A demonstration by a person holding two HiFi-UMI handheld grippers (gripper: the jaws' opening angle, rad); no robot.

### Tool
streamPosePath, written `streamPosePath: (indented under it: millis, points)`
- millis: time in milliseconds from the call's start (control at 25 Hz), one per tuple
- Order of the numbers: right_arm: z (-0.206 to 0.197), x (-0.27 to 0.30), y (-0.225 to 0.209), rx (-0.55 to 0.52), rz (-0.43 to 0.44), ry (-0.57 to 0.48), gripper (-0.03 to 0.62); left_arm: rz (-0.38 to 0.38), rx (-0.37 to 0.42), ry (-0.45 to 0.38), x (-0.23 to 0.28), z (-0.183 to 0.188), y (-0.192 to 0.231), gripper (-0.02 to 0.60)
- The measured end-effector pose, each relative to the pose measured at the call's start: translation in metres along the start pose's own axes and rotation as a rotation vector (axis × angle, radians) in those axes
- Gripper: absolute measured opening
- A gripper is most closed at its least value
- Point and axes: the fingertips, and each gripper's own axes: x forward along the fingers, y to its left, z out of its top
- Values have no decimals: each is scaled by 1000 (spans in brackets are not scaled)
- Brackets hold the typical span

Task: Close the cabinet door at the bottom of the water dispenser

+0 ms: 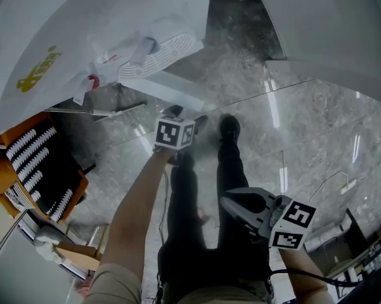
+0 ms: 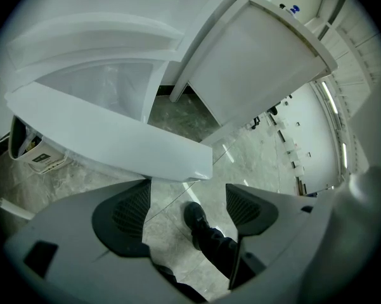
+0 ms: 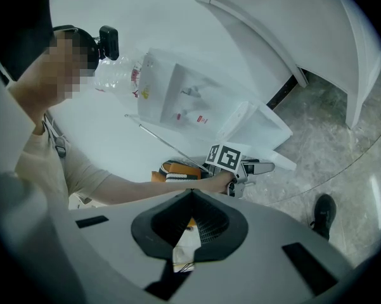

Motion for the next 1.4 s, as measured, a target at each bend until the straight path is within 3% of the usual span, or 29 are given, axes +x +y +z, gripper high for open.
streamPosePath:
  millis: [800, 1400]
  points:
    - [18, -12, -17, -2, -7, -23, 12, 49, 90, -32, 19, 56, 1, 341]
    - [19, -22, -31, 19, -21, -26, 12, 142, 137, -62, 25, 102, 31, 341]
